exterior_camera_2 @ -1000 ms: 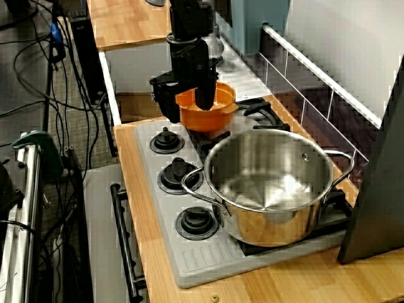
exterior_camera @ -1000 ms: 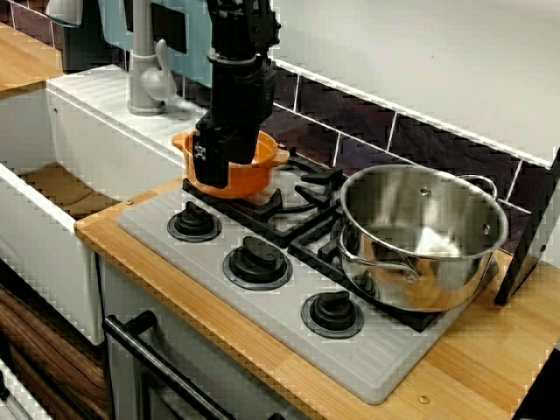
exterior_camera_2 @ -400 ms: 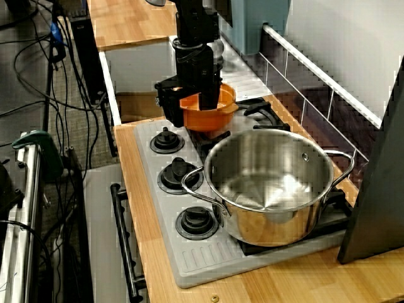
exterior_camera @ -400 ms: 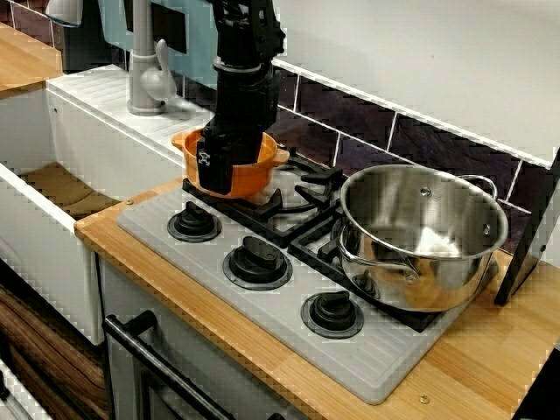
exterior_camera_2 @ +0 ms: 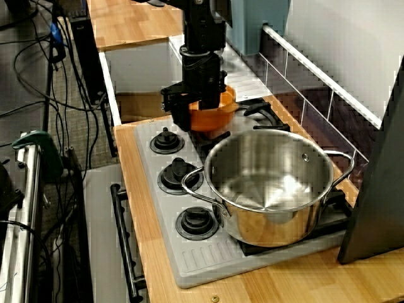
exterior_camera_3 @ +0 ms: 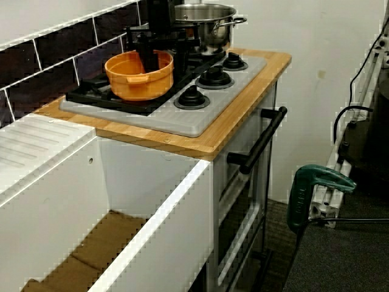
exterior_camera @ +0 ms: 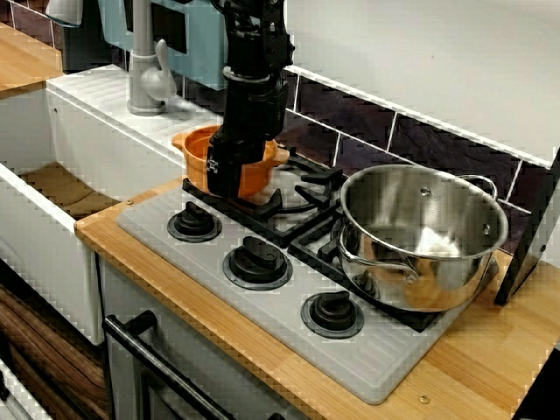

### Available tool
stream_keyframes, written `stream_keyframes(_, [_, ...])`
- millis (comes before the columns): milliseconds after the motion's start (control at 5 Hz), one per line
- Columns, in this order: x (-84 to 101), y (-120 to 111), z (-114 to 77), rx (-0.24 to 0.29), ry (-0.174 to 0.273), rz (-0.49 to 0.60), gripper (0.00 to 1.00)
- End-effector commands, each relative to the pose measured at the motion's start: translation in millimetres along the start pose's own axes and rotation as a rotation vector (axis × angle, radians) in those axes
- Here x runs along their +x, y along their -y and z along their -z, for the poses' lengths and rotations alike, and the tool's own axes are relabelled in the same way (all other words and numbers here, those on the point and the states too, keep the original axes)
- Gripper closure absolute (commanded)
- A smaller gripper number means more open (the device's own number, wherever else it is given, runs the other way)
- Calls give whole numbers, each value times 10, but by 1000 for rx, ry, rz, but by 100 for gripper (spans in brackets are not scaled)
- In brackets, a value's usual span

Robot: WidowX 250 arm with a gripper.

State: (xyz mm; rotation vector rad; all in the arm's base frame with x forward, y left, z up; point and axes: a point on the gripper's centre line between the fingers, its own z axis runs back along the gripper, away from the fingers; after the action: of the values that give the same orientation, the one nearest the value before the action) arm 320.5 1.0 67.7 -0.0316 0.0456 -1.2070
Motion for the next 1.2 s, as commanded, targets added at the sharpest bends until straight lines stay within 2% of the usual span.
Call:
stream_keyframes(0, [19,26,-136,58,-3,15,100])
stream_keyframes(400, [7,94,-227,89,3,57,100])
stream_keyframes(600, [-22,159,-299,104,21,92,100])
stream_keyframes(1000, [-3,213,-349,104,41,127,100])
